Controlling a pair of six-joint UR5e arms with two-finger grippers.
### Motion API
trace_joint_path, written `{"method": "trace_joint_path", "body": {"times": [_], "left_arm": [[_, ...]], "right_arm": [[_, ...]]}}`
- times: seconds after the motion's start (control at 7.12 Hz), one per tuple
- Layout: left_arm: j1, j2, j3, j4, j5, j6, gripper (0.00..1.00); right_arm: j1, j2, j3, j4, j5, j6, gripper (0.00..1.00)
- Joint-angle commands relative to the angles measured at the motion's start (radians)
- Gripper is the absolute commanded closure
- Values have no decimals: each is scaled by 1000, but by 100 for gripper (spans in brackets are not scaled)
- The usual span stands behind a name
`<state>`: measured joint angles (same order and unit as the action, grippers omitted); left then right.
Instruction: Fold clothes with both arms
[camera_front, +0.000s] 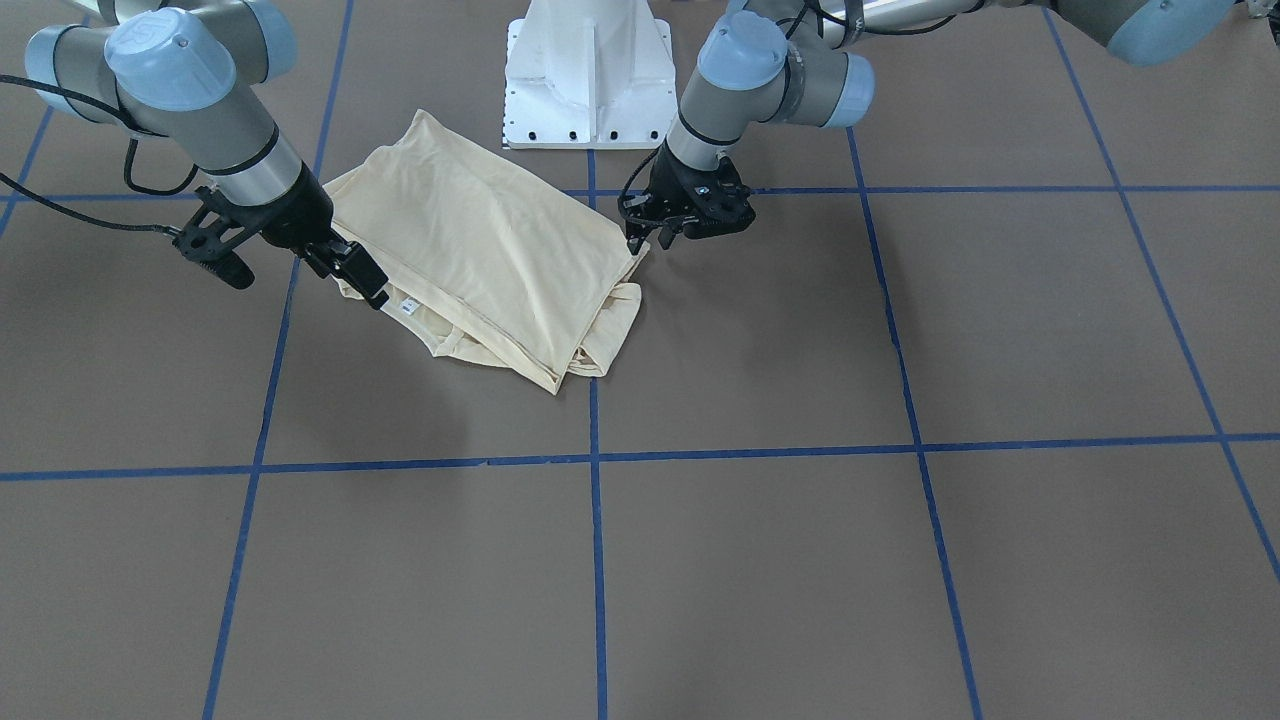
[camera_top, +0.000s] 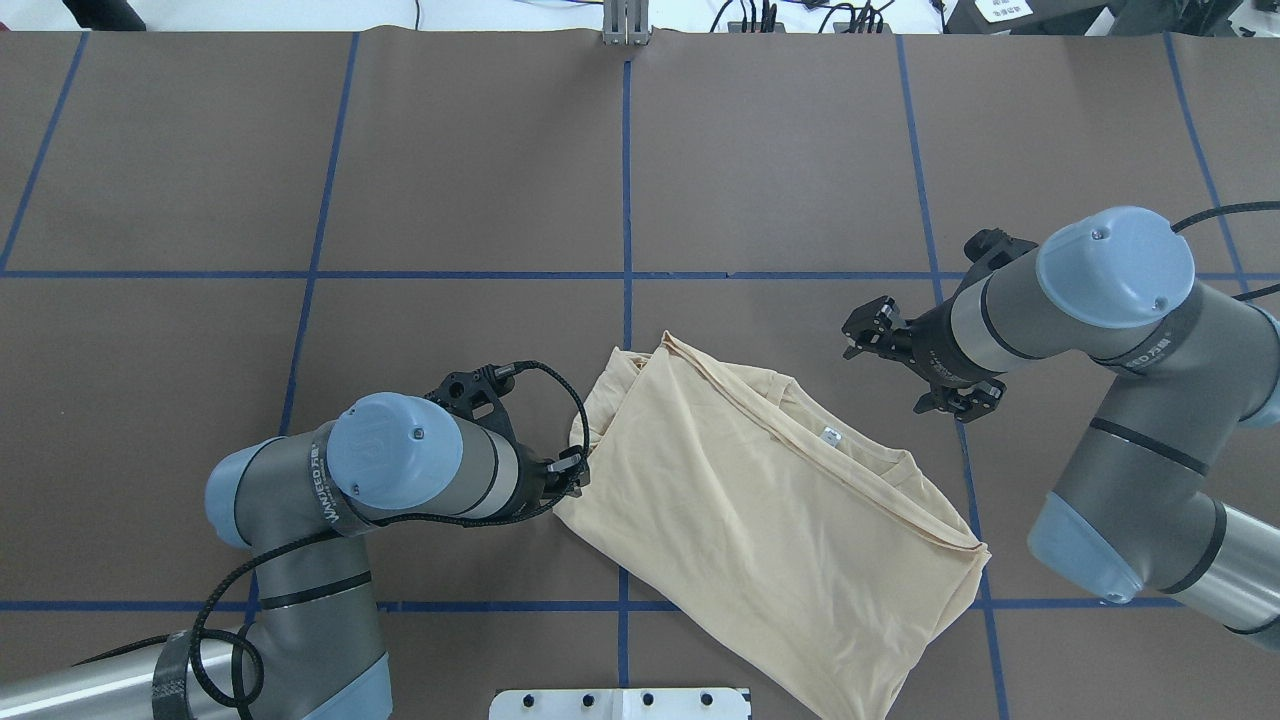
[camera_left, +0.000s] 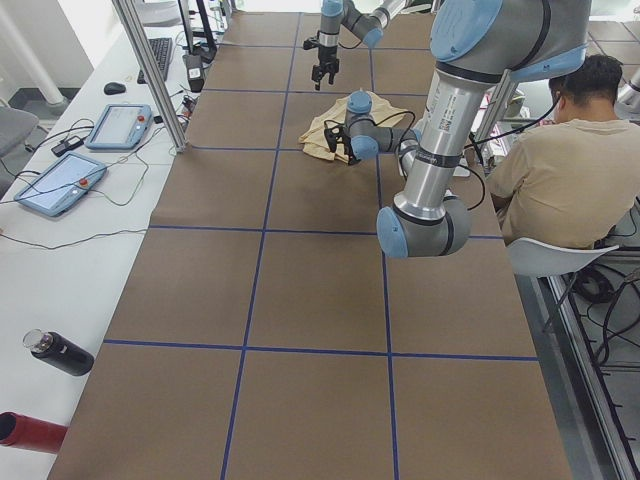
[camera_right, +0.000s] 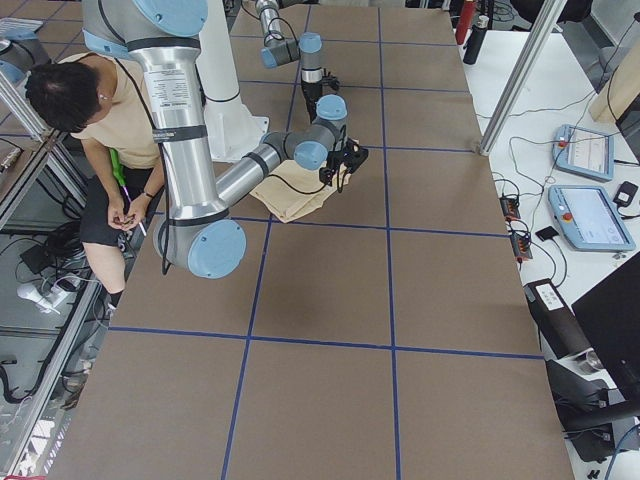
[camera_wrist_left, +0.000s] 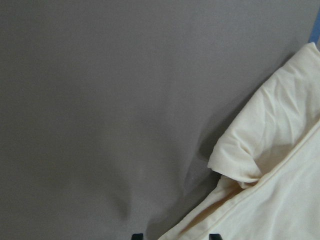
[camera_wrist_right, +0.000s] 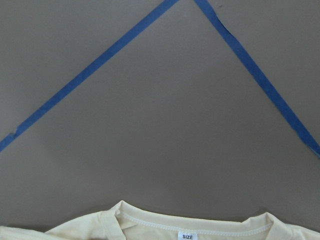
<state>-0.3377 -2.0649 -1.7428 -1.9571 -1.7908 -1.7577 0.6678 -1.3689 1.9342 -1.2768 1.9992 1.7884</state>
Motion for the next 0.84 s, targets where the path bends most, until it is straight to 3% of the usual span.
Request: {"method": "trace_joint_path", "body": {"times": [0.0, 0.42, 0.7], "left_arm": [[5, -7, 18, -3, -4, 0, 47], [6, -18, 31, -5, -4, 0, 49], [8, -21, 43, -6, -4, -2, 63]], "right_arm": [[-1, 2, -6, -1, -2, 0, 0], [-1, 2, -15, -1, -3, 0, 0], [-1, 1, -21, -1, -7, 0, 0]]}}
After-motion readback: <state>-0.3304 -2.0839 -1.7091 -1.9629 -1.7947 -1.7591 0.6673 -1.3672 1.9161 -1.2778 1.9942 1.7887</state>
